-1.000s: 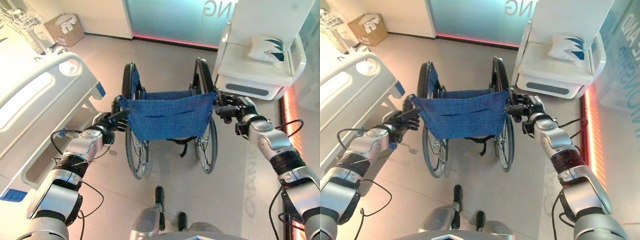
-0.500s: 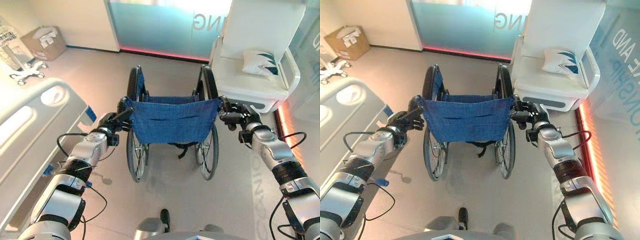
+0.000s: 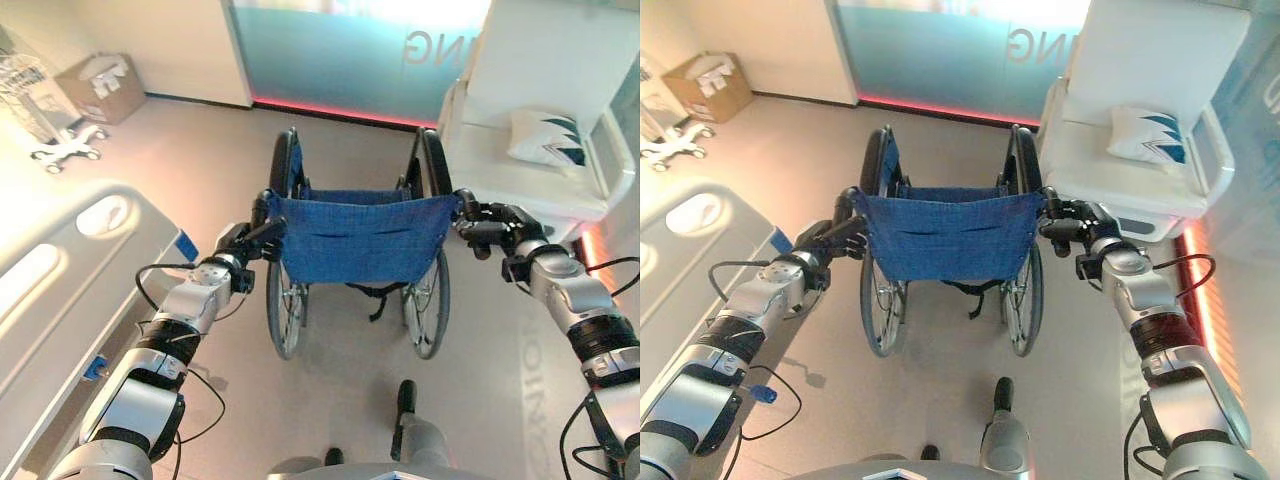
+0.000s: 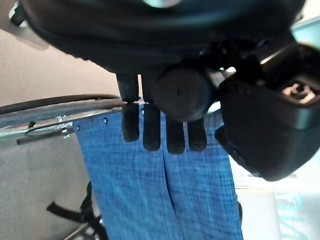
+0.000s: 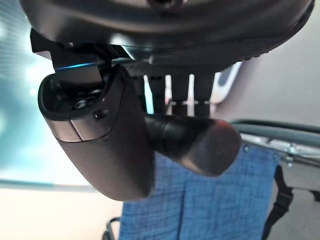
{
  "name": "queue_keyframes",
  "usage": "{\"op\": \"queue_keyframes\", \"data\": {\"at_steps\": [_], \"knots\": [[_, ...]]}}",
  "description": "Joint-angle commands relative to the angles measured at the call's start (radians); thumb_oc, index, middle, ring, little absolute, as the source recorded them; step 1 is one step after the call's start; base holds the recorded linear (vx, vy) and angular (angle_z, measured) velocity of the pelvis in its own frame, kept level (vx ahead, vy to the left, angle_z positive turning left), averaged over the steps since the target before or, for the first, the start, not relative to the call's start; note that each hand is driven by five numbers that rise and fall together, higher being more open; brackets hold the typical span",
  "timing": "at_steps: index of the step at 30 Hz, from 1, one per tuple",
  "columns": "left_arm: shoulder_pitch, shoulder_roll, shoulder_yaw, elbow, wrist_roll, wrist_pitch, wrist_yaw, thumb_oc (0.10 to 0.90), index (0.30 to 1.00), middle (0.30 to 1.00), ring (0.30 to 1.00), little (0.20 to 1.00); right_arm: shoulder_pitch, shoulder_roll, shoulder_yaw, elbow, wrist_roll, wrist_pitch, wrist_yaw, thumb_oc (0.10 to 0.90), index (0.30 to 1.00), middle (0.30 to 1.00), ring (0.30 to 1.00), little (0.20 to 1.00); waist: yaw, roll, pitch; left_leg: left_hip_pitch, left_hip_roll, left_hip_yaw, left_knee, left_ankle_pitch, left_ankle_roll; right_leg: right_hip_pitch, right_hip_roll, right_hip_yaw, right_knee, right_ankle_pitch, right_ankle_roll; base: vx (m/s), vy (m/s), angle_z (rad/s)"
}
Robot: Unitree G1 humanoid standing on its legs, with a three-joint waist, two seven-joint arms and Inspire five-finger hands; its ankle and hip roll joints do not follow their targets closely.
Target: Push the wheelchair next to the bed
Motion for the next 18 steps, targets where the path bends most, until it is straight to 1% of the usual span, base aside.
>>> {"op": "queue_keyframes", "data": {"at_steps": [1,2,3,4,5,6,7,8,9,10,12,13,14,15,16,17,18], "knots": [[-0.048,-0.001,-0.074,-0.153,0.004,-0.022,-0.051,0.4,0.3,0.3,0.3,0.3,-0.213,0.046,0.1,-0.058,0.035,-0.133,0.154,0.4,0.3,0.3,0.3,0.3,0.035,-0.023,-0.057,-0.068,0.054,0.098,0.201,-0.147,-0.089,-0.021,0.003,0.029,0.069,0.059,-0.015,0.36,-0.516,0.62],[-0.05,-0.001,-0.076,-0.154,-0.005,-0.014,-0.041,0.4,0.3,0.3,0.3,0.3,-0.219,0.047,0.115,-0.061,0.047,-0.132,0.154,0.4,0.3,0.3,0.3,0.3,0.031,-0.02,-0.062,-0.061,0.078,0.097,0.232,-0.127,-0.105,-0.015,0.015,0.027,0.086,0.035,-0.026,0.28,-0.397,0.35],[-0.049,0.001,-0.075,-0.157,-0.022,-0.008,-0.025,0.4,0.3,0.3,0.3,0.3,-0.221,0.053,0.124,-0.067,0.053,-0.13,0.153,0.4,0.3,0.3,0.3,0.3,0.028,-0.018,-0.067,-0.061,0.098,0.091,0.27,-0.092,-0.119,-0.007,0.028,0.023,0.096,0.017,-0.042,0.3,-0.414,0.4],[-0.048,0.0,-0.073,-0.158,-0.034,-0.005,-0.012,0.4,0.3,0.3,0.3,0.3,-0.221,0.058,0.129,-0.07,0.053,-0.13,0.152,0.4,0.3,0.3,0.3,0.3,0.026,-0.015,-0.071,-0.063,0.109,0.084,0.299,-0.065,-0.129,-0.001,0.039,0.019,0.1,0.004,-0.054,0.28,-0.41,0.2],[-0.048,-0.001,-0.069,-0.15,-0.054,-0.007,-0.001,0.4,0.3,0.3,0.3,0.3,-0.223,0.067,0.143,-0.075,0.055,-0.128,0.135,0.4,0.3,0.3,0.3,0.3,0.026,-0.007,-0.074,-0.081,0.129,0.079,0.387,0.017,-0.152,0.027,0.068,0.009,0.098,-0.027,-0.086,0.22,-0.338,0.18],[-0.049,0.001,-0.068,-0.147,-0.064,-0.007,0.004,0.4,0.3,0.3,0.3,0.3,-0.223,0.071,0.148,-0.077,0.056,-0.129,0.129,0.4,0.3,0.3,0.3,0.3,0.025,-0.009,-0.077,-0.093,0.129,0.076,0.406,0.044,-0.158,0.034,0.072,0.006,0.093,-0.032,-0.094,0.22,-0.397,0.04],[-0.045,-0.005,-0.056,-0.148,-0.075,-0.01,0.018,0.4,0.3,0.3,0.3,0.3,-0.221,0.077,0.155,-0.089,0.045,-0.126,0.114,0.4,0.3,0.3,0.3,0.3,0.03,-0.022,-0.072,-0.162,0.121,0.096,0.599,0.098,-0.168,0.07,0.083,-0.003,0.09,-0.059,-0.131,0.21,-0.391,-0.03],[-0.046,-0.011,-0.049,-0.145,-0.083,-0.011,0.03,0.4,0.3,0.3,0.3,0.3,-0.217,0.08,0.16,-0.093,0.034,-0.129,0.107,0.4,0.3,0.3,0.3,0.3,0.035,-0.026,-0.062,-0.229,0.117,0.106,0.727,0.102,-0.169,0.097,0.09,-0.011,0.091,-0.078,-0.151,0.26,-0.447,-0.15],[-0.044,-0.018,-0.041,-0.138,-0.098,-0.017,0.038,0.4,0.3,0.3,0.3,0.3,-0.215,0.083,0.161,-0.089,0.027,-0.137,0.103,0.4,0.3,0.3,0.3,0.3,0.039,-0.033,-0.057,-0.275,0.121,0.124,0.786,0.114,-0.169,0.114,0.09,-0.026,0.097,-0.095,-0.167,0.21,-0.316,-0.12],[-0.043,-0.021,-0.035,-0.135,-0.1,-0.02,0.038,0.4,0.3,0.3,0.3,0.3,-0.211,0.082,0.158,-0.09,0.023,-0.138,0.103,0.4,0.3,0.3,0.3,0.3,0.042,-0.034,-0.052,-0.299,0.133,0.136,0.794,0.112,-0.168,0.127,0.091,-0.036,0.1,-0.104,-0.172,0.18,-0.228,-0.01],[-0.044,-0.031,-0.027,-0.123,-0.095,-0.028,0.037,0.4,0.3,0.3,0.3,0.3,-0.209,0.083,0.155,-0.091,0.018,-0.14,0.097,0.4,0.3,0.3,0.3,0.3,0.05,-0.034,-0.041,-0.338,0.141,0.147,0.783,0.096,-0.159,0.153,0.095,-0.048,0.102,-0.118,-0.175,0.19,-0.13,0.13],[-0.043,-0.034,-0.018,-0.106,-0.095,-0.043,0.032,0.4,0.3,0.3,0.3,0.3,-0.221,0.092,0.16,-0.08,0.007,-0.144,0.091,0.4,0.3,0.3,0.3,0.3,0.066,-0.025,-0.027,-0.359,0.132,0.168,0.693,0.088,-0.149,0.189,0.113,-0.055,0.105,-0.143,-0.171,0.35,-0.128,0.2],[-0.042,-0.029,-0.014,-0.092,-0.103,-0.054,0.027,0.4,0.3,0.3,0.3,0.3,-0.243,0.1,0.17,-0.067,0.002,-0.139,0.084,0.4,0.3,0.3,0.3,0.3,0.078,-0.019,-0.022,-0.36,0.127,0.194,0.596,0.092,-0.146,0.213,0.131,-0.053,0.101,-0.157,-0.167,0.31,-0.102,0.14],[-0.042,-0.029,-0.014,-0.092,-0.103,-0.054,0.027,0.4,0.3,0.3,0.3,0.3,-0.243,0.1,0.17,-0.067,0.002,-0.139,0.084,0.4,0.3,0.3,0.3,0.3,0.078,-0.019,-0.022,-0.36,0.127,0.194,0.596,0.092,-0.146,0.213,0.131,-0.053,0.101,-0.157,-0.167,0.37,-0.048,0.13],[-0.046,-0.028,-0.015,-0.077,-0.111,-0.063,0.013,0.4,0.3,0.3,0.3,0.3,-0.271,0.101,0.18,-0.05,0.004,-0.133,0.083,0.4,0.3,0.3,0.3,0.3,0.096,0.002,-0.016,-0.366,0.121,0.243,0.399,0.126,-0.154,0.257,0.171,-0.052,0.093,-0.18,-0.165,0.46,-0.029,0.08],[-0.042,-0.027,-0.024,-0.075,-0.117,-0.073,0.002,0.4,0.3,0.3,0.3,0.3,-0.28,0.092,0.186,-0.045,0.01,-0.132,0.081,0.4,0.3,0.3,0.3,0.3,0.116,0.016,-0.016,-0.401,0.101,0.285,0.256,0.174,-0.164,0.307,0.206,-0.044,0.074,-0.194,-0.163,0.53,-0.037,0.11],[-0.037,-0.023,-0.028,-0.082,-0.12,-0.075,-0.001,0.4,0.3,0.3,0.3,0.3,-0.278,0.086,0.187,-0.043,0.012,-0.137,0.081,0.4,0.3,0.3,0.3,0.3,0.122,0.022,-0.018,-0.42,0.099,0.302,0.211,0.191,-0.166,0.324,0.221,-0.04,0.064,-0.198,-0.163,0.66,-0.052,0.19]]}}
